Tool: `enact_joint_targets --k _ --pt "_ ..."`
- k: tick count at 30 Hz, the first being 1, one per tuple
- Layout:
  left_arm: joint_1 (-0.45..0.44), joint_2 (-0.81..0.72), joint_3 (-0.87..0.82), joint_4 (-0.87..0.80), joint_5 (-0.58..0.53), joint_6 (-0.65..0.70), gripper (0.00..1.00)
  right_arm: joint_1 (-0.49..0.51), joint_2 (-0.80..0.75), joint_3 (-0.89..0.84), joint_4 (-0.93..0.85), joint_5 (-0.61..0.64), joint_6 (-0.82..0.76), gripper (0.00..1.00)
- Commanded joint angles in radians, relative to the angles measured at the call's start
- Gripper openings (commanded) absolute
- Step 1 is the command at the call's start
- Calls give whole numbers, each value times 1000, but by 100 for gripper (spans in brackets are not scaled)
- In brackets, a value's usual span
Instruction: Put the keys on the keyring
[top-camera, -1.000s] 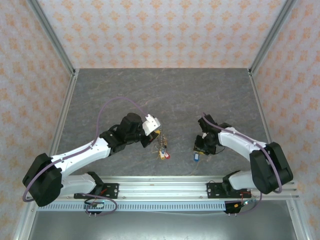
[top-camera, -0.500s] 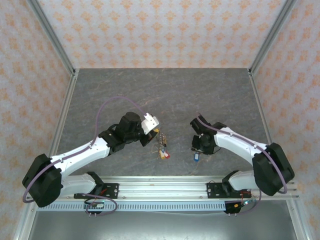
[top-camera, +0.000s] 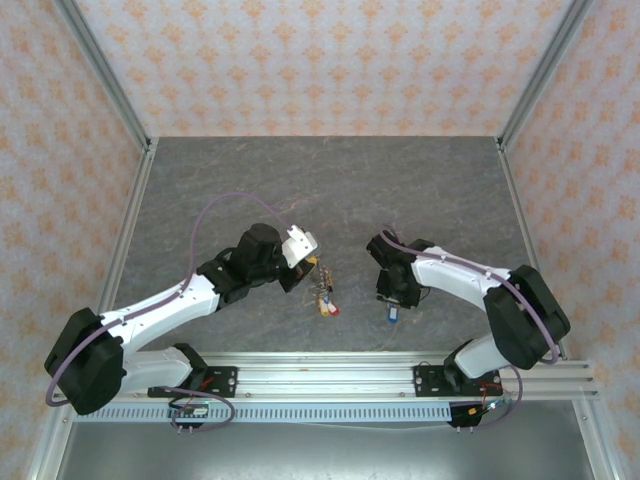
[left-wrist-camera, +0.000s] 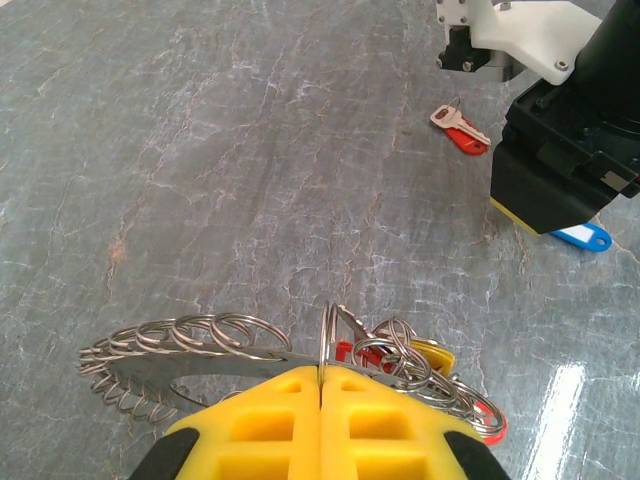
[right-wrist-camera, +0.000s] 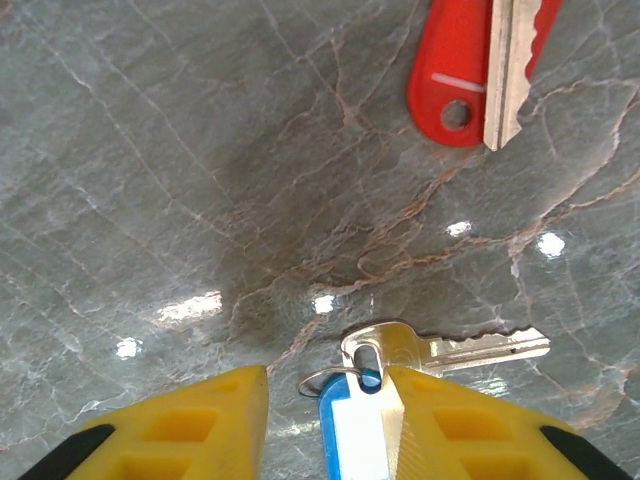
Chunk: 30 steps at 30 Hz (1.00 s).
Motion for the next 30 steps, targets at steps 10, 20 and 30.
enact_joint_targets --k 10,20,30 --pt "10 -13 8 54 3 -18 0 19 53 20 -25 22 28 28" --pt "11 -10 13 46 5 -17 0 20 14 27 -52 40 26 9" --pt "11 -5 19 42 5 -20 0 20 -34 35 -118 51 21 15"
